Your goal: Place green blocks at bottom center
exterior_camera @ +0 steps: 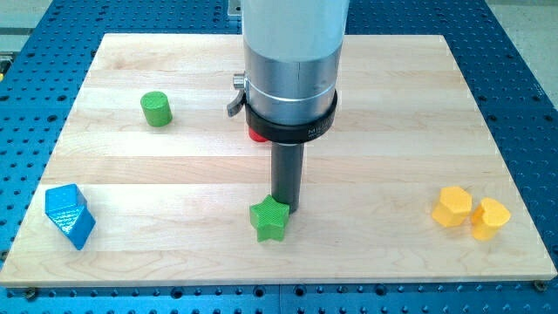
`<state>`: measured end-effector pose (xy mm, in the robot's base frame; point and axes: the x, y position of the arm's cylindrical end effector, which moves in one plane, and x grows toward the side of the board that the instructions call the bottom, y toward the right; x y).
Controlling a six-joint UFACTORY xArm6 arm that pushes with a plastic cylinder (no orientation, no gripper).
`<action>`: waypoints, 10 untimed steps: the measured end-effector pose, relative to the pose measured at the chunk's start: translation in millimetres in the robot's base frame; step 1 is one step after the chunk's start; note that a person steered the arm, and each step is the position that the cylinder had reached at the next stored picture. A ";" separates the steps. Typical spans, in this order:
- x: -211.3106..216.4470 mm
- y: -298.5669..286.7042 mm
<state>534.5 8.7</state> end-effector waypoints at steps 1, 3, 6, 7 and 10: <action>-51.6 -27.2; 28.7 -24.3; -115.5 -249.7; -176.3 -230.6; -43.3 -97.5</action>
<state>491.2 -88.8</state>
